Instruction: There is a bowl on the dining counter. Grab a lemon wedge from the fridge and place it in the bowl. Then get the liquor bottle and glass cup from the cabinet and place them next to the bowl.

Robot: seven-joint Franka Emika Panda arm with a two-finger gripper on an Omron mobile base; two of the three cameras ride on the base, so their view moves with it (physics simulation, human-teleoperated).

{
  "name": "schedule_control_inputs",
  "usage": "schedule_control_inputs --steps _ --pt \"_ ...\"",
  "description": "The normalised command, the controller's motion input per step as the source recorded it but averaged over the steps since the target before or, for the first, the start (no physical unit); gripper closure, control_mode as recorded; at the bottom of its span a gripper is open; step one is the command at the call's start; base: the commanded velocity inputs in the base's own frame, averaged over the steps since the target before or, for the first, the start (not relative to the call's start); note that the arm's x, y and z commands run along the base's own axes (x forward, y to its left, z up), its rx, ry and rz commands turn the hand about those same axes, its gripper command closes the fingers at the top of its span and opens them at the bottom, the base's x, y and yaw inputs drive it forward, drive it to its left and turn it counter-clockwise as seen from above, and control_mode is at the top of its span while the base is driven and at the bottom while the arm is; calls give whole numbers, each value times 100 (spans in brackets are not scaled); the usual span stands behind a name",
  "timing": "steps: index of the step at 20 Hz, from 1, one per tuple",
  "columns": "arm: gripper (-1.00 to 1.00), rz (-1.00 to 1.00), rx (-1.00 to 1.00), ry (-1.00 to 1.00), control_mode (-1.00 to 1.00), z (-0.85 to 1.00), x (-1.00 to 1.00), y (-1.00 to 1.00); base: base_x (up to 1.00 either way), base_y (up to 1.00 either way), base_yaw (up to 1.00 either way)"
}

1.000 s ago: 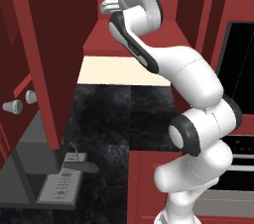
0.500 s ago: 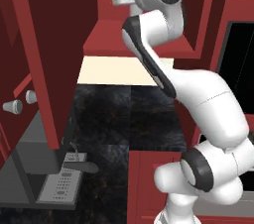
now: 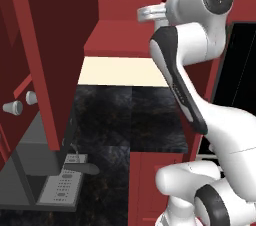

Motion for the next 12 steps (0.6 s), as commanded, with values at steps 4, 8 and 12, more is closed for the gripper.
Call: schedule_control_inputs --steps 4,8,12 --pt "100 -4 -9 30 -100 -29 -100 -29 0 0 0" --pt "100 -7 -12 34 -100 -40 -84 -21 0 0 0" --pt "100 -7 -11 33 -100 -38 -32 -8 0 0 0"
